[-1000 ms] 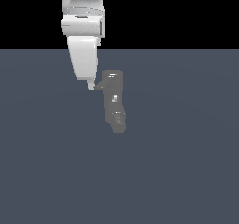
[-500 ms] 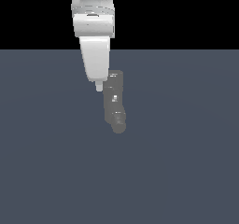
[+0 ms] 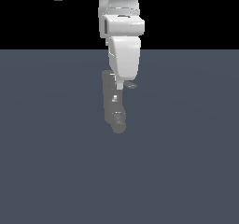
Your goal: Turn on the faucet by rotating a designated handle.
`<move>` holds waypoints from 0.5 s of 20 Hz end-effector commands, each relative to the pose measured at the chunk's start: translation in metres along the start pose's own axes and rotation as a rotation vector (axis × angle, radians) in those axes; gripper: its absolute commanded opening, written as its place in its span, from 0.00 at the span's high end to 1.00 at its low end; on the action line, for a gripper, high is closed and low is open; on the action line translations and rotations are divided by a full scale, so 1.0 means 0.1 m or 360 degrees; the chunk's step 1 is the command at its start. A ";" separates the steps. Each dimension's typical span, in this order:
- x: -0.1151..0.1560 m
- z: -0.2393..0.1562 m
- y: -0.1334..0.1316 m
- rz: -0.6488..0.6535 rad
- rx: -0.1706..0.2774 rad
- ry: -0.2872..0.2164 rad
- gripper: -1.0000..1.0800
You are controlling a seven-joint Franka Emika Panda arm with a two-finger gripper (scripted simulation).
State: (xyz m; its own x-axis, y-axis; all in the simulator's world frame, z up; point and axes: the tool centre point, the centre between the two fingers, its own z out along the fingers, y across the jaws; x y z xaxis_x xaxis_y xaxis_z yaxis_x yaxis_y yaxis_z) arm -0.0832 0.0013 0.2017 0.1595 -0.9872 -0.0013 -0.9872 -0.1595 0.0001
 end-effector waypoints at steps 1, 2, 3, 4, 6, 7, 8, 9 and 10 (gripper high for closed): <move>0.28 0.00 0.02 0.0043 0.0001 0.0002 1.00; 0.34 0.00 0.03 0.0043 0.0001 0.0002 1.00; 0.41 0.00 0.03 0.0044 0.0001 0.0002 1.00; 0.46 0.00 0.03 0.0044 0.0001 0.0002 1.00; 0.53 0.00 0.03 0.0045 0.0000 0.0002 1.00; 0.32 0.00 -0.01 -0.0005 0.0001 0.0000 1.00; 0.35 0.00 -0.04 -0.0004 0.0001 0.0000 1.00; 0.38 0.00 -0.06 -0.0002 0.0001 0.0000 1.00; 0.41 0.00 -0.09 0.0000 0.0001 0.0000 1.00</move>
State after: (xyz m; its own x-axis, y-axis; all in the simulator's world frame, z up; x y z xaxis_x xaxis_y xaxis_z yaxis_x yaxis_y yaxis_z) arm -0.0717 -0.0321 0.2017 0.1655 -0.9862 -0.0015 -0.9862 -0.1655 -0.0004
